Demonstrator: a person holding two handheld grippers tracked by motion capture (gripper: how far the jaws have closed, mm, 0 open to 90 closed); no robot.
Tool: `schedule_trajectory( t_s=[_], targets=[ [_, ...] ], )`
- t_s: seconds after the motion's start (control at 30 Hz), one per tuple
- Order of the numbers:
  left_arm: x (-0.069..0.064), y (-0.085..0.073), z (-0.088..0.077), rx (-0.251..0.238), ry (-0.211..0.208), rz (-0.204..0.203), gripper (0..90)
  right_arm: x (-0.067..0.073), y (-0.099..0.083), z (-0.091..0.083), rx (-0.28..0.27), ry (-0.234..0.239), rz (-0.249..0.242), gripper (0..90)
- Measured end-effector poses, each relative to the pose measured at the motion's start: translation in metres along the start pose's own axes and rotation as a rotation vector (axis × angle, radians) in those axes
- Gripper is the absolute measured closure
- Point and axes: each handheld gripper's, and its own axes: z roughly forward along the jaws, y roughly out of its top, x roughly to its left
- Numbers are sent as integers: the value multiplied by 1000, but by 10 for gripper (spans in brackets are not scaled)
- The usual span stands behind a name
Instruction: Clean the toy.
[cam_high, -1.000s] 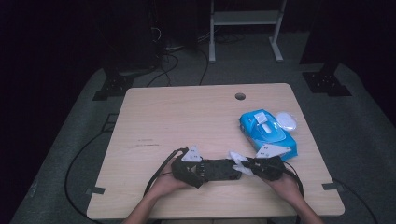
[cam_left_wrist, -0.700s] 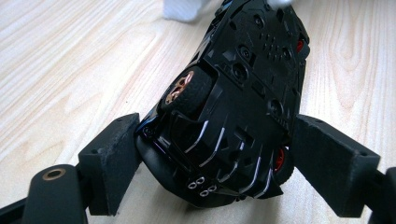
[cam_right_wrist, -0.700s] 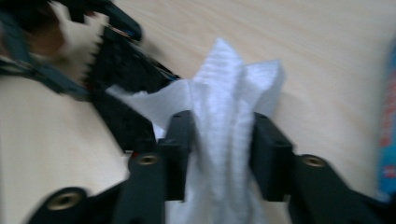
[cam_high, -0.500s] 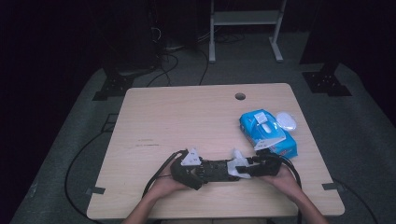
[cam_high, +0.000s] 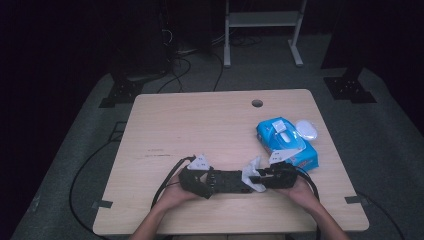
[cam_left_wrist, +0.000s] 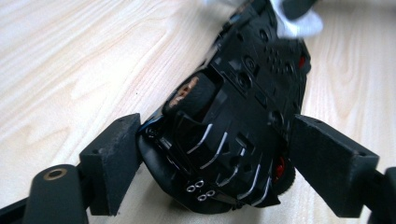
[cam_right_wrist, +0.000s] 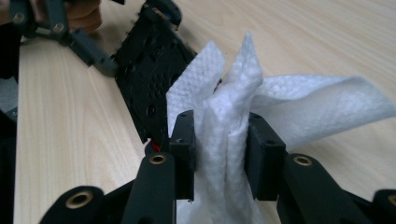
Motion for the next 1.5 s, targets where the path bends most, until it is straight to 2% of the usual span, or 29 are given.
schedule_trajectory(
  t_s=[0.1,0.2,0.3,0.43,0.47,0.5,0.53,0.57,0.63,0.7,0.73,0.8,0.83,0.97,1.07,1.17,1.23,1.33,1.5],
  targets=[
    [-4,-1,-2,-1,20,46,225,-3,-1,0,-6,30,28,636],
    [-10,1,-1,3,42,95,229,-5,0,7,41,77,65,535],
    [-12,1,-1,2,53,117,229,0,1,14,64,85,44,495],
    [-12,1,-4,-3,80,138,231,0,3,14,54,81,28,535],
    [-11,2,-5,-15,83,133,240,0,3,13,46,80,23,555],
    [-9,2,-6,-26,76,104,261,1,3,12,38,78,12,590],
    [-6,1,-5,-23,72,75,244,3,3,11,20,77,-8,627],
    [-4,1,-4,-10,71,57,215,6,3,10,14,62,-38,643],
    [0,-2,-2,6,53,34,224,12,5,12,15,41,-75,648],
    [0,-2,-2,14,36,45,279,15,6,13,13,27,-105,649],
    [-1,-2,-2,15,43,60,319,16,6,13,12,15,-115,649],
    [0,-2,-5,-7,32,53,379,17,8,13,21,-11,-146,637],
    [0,-2,-6,-2,37,65,427,17,9,12,22,-34,-151,623],
    [-3,-2,-5,-5,48,92,510,16,12,9,39,-127,-163,571],
    [-5,-2,-4,-2,51,107,542,13,13,5,27,-149,-138,528],
    [-5,-1,-4,-3,58,113,564,13,14,2,22,-183,-140,532],
    [-5,-1,-4,-5,62,111,575,15,14,0,15,-208,-145,594],
    [-5,-1,-4,-4,62,109,576,17,15,-4,-3,-228,-154,742],
    [-4,1,-2,-3,57,90,563,24,28,-8,-63,-220,-142,801]
  ],
)
